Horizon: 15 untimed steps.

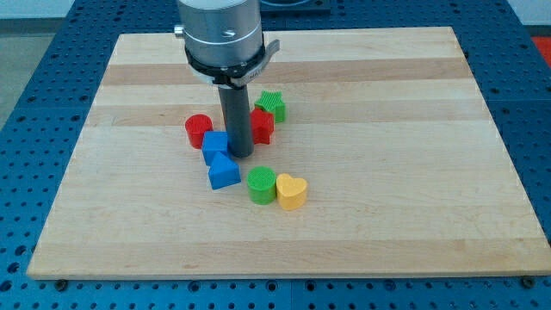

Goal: Slide the red star and green star vertical to each other

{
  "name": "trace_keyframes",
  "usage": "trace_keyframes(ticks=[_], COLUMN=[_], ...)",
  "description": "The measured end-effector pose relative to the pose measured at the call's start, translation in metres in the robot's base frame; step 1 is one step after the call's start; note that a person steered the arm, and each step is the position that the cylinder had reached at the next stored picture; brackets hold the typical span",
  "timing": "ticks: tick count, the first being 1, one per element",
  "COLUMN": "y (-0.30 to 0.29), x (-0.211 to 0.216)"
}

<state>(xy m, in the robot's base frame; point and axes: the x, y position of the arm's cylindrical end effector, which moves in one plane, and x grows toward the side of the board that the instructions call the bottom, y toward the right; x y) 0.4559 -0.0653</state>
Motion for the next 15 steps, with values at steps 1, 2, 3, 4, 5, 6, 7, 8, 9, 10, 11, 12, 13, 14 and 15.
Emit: trace_keyframes(ticks=[1, 2, 3, 4, 5, 6, 7, 8, 9, 10, 11, 12, 13, 14, 15], y=[0.005, 0.01, 0.036, 0.064, 0.053, 0.027, 0.023, 0.022, 0.022, 0.025, 0.043, 0.053, 0.034, 0.032, 0.018], x=[-0.02, -0.033, -0.019, 0.01, 0.013, 0.016, 0.016, -0.017, -0.019, -0.04, -0.04, -0.04, -0.04, -0.04, -0.032])
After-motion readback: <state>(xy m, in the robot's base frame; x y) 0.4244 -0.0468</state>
